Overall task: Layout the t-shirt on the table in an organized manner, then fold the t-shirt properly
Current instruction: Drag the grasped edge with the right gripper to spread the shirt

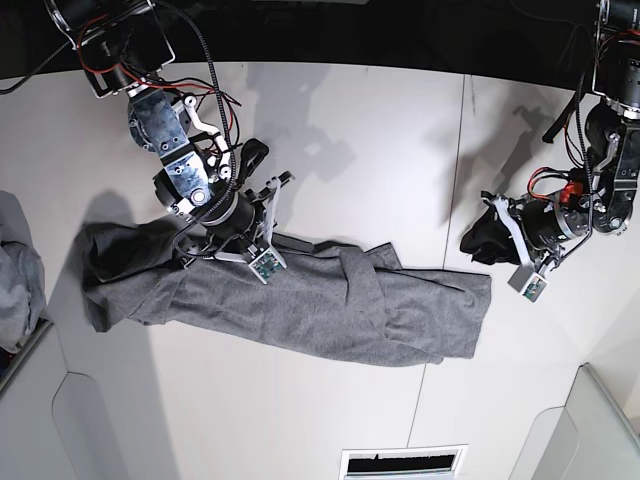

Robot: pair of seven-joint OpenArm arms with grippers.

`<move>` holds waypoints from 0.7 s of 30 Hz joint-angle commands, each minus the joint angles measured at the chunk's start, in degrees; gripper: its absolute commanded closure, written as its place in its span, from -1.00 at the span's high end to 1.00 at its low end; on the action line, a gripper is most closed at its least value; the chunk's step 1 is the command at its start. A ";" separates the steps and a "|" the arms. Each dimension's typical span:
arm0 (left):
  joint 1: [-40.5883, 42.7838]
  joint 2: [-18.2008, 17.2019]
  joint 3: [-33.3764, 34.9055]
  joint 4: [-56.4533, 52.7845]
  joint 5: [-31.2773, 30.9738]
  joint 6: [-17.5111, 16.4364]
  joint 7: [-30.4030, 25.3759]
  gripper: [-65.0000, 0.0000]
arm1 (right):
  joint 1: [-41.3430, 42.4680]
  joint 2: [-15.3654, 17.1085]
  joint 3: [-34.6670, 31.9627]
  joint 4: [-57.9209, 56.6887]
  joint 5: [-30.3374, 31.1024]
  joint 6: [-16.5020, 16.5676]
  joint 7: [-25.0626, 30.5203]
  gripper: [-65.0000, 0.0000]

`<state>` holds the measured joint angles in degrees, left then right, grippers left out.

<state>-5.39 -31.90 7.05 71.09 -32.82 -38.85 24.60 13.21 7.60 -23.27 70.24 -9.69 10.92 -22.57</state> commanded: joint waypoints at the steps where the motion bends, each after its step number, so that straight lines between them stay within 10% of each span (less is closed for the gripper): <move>1: -0.96 -0.96 -0.63 0.79 -0.81 -0.42 -1.20 -0.30 | 1.25 -0.17 0.22 1.11 -0.28 -0.42 0.90 -1.00; 21: -0.96 -6.27 -0.66 0.79 0.81 0.87 0.20 -0.30 | -23.61 3.39 0.22 53.86 9.29 7.54 -13.18 -1.00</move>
<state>-5.28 -37.12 6.98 71.09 -31.09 -37.78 25.74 -11.03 11.29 -23.16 122.96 -0.91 18.57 -37.76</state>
